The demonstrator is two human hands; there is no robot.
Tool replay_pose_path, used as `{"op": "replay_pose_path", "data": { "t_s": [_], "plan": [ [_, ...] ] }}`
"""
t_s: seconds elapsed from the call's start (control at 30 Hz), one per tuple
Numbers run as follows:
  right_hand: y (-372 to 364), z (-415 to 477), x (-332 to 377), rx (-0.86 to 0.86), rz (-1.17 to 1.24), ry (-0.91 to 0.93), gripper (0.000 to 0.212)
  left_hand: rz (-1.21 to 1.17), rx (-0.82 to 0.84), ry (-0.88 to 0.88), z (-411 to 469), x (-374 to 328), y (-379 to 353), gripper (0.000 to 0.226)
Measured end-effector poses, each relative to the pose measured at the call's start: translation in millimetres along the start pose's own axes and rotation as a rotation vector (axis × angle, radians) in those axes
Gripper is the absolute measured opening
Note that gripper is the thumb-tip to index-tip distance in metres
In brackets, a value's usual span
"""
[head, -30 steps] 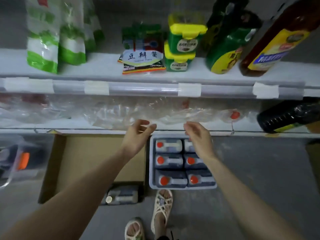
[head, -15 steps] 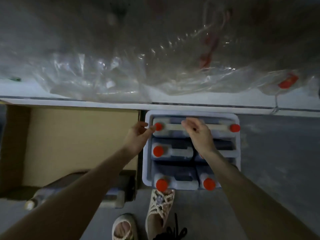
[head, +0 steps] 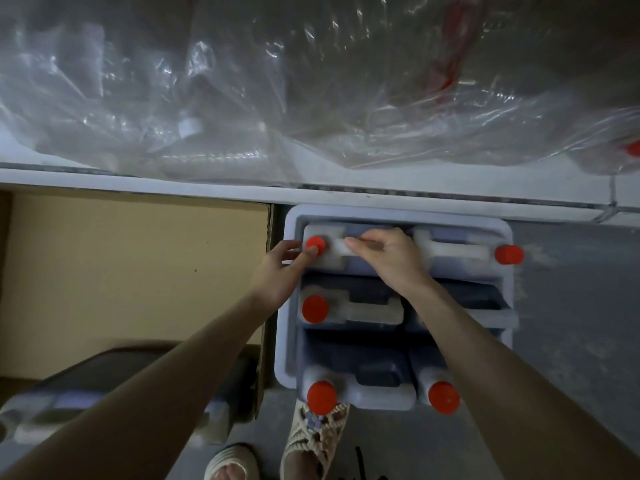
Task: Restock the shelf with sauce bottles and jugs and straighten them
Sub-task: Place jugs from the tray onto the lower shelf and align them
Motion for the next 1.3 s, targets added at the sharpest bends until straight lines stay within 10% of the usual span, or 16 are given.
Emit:
{"op": "replay_pose_path", "data": {
  "t_s": [0.63, 1.3],
  "plan": [
    [49.4, -51.7, 69.9, -0.024, 0.140, -0.068, 0.031, -0.010, 0.136, -0.177, -82.9, -59.3, 10.3, 0.041],
    [327.3, -370.8, 509.5, -0.178, 0.025, 0.203, 0.025, 0.210, 0.244, -0.853, -529.1, -358.9, 105.2, 0.099]
  ]
}}
Point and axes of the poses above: each hand's wrist, its own z-axis towards the middle knuckle, its own y-axis out of the back of the hand, x = y × z, the point moved 9 cm from there along z, towards the middle knuckle, and after that the axes turned 6 degrees about y, right-handed, at the moved point
